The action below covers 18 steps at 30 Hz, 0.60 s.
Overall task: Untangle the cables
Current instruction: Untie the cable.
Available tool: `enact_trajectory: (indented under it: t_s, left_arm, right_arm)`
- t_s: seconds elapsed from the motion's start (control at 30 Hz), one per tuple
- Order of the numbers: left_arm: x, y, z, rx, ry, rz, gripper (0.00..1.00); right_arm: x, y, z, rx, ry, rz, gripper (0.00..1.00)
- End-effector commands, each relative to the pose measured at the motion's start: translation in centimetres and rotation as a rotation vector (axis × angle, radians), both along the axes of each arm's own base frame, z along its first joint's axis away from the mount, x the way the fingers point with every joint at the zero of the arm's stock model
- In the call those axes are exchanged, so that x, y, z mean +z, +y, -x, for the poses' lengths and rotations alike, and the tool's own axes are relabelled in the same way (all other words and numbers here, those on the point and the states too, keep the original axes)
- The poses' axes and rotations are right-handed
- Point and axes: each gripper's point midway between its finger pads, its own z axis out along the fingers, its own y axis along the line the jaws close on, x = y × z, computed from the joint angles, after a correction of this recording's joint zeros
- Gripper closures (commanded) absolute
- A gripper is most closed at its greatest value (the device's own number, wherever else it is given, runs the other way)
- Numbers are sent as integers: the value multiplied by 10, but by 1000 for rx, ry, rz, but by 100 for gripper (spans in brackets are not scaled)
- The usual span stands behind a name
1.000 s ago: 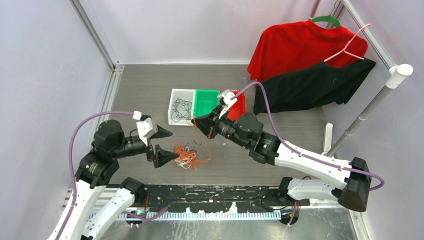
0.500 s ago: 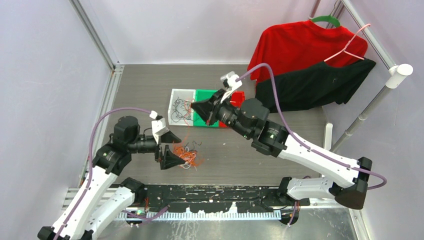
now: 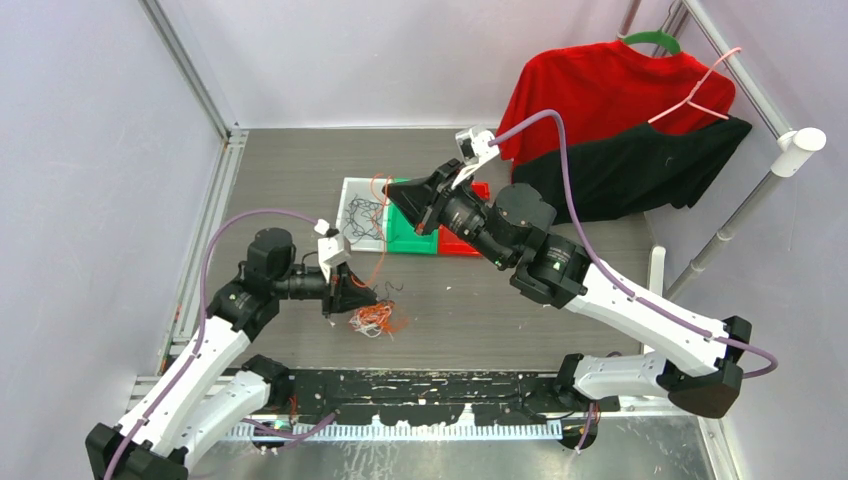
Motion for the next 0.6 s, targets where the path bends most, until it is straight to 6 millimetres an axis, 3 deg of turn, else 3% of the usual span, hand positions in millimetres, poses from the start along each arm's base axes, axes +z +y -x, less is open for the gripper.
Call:
enact_trajectory:
  t_s: [0.0,0.1,0.27,0.37,0.57]
  left_arm:
    - [49,-4,-8,9,-192,91,98]
    - [77,-2,0,-4,-237,120,100]
    - [139,1,7,-37,-361,136,100]
    - [185,2,9,-58,-479,157,100]
    - [237,0,3,-50,-591,201,100]
  right_arm:
    - [14,-12,-3,-43,-34,-30,99]
    - [-1,-14,-2,-35,-14,-12,97]
    - [-35,-7,17,86,-35,34,65]
    - [-51,-5,27,143,-64,52,39]
    - [-75,-7,47,236,-129,26,23]
